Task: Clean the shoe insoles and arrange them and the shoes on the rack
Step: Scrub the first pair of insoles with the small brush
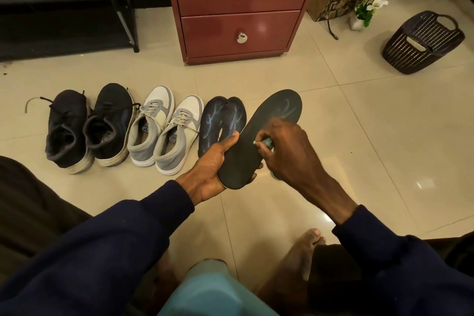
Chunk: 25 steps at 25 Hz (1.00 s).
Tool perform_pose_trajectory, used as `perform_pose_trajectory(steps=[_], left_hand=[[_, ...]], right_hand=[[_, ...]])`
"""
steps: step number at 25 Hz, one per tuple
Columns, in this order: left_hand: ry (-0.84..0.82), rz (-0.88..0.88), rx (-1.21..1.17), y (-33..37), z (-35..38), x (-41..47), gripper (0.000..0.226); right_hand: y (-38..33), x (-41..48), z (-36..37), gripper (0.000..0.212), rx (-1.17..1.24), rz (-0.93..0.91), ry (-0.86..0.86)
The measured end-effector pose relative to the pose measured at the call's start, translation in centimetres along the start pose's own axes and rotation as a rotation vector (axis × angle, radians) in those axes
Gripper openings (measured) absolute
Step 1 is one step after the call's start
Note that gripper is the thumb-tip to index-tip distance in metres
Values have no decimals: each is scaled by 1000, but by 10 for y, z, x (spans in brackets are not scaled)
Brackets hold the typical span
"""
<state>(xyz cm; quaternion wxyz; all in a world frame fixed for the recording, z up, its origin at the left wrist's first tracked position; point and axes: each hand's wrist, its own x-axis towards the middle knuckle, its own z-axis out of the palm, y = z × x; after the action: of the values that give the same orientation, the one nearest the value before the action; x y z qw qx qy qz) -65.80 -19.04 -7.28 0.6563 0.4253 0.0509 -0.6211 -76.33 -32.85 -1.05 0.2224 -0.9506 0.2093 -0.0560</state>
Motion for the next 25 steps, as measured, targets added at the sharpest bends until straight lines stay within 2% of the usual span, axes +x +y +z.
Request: perform_pose_trajectory(steps=[3,4,9,11,14,16,20,22,25], left_hand=[[15,1,-47,1,-4,2,35],[14,1,-47,1,-5,3,35],[-37,19,-7,0,0,1,50],[-2,23,-22,0,-2,2,45],[17,33,-49,-1,-7,5,40],[26,46,-41,0,-4,4,38],[-6,28,-11,-1,0,2,48],[19,21,-26,-2,-2,2,41],[56,9,-40,-3,-5,2,36]], right_hand=[[-25,-17,11,4,178,-153,-294],[-26,-17,10,4,171,-167,-316],[8,5,-11,3,-94,63,-7],[1,-2,-3,3,-14,8,-64],[-21,-16,9,4,101,-140,-269],[-13,-8,7,5,44,-117,-205],[10,4,-3,7,-81,53,-1],[1,-3,5,6,15,-18,-47],[-19,-14,15,8,158,-174,-245]])
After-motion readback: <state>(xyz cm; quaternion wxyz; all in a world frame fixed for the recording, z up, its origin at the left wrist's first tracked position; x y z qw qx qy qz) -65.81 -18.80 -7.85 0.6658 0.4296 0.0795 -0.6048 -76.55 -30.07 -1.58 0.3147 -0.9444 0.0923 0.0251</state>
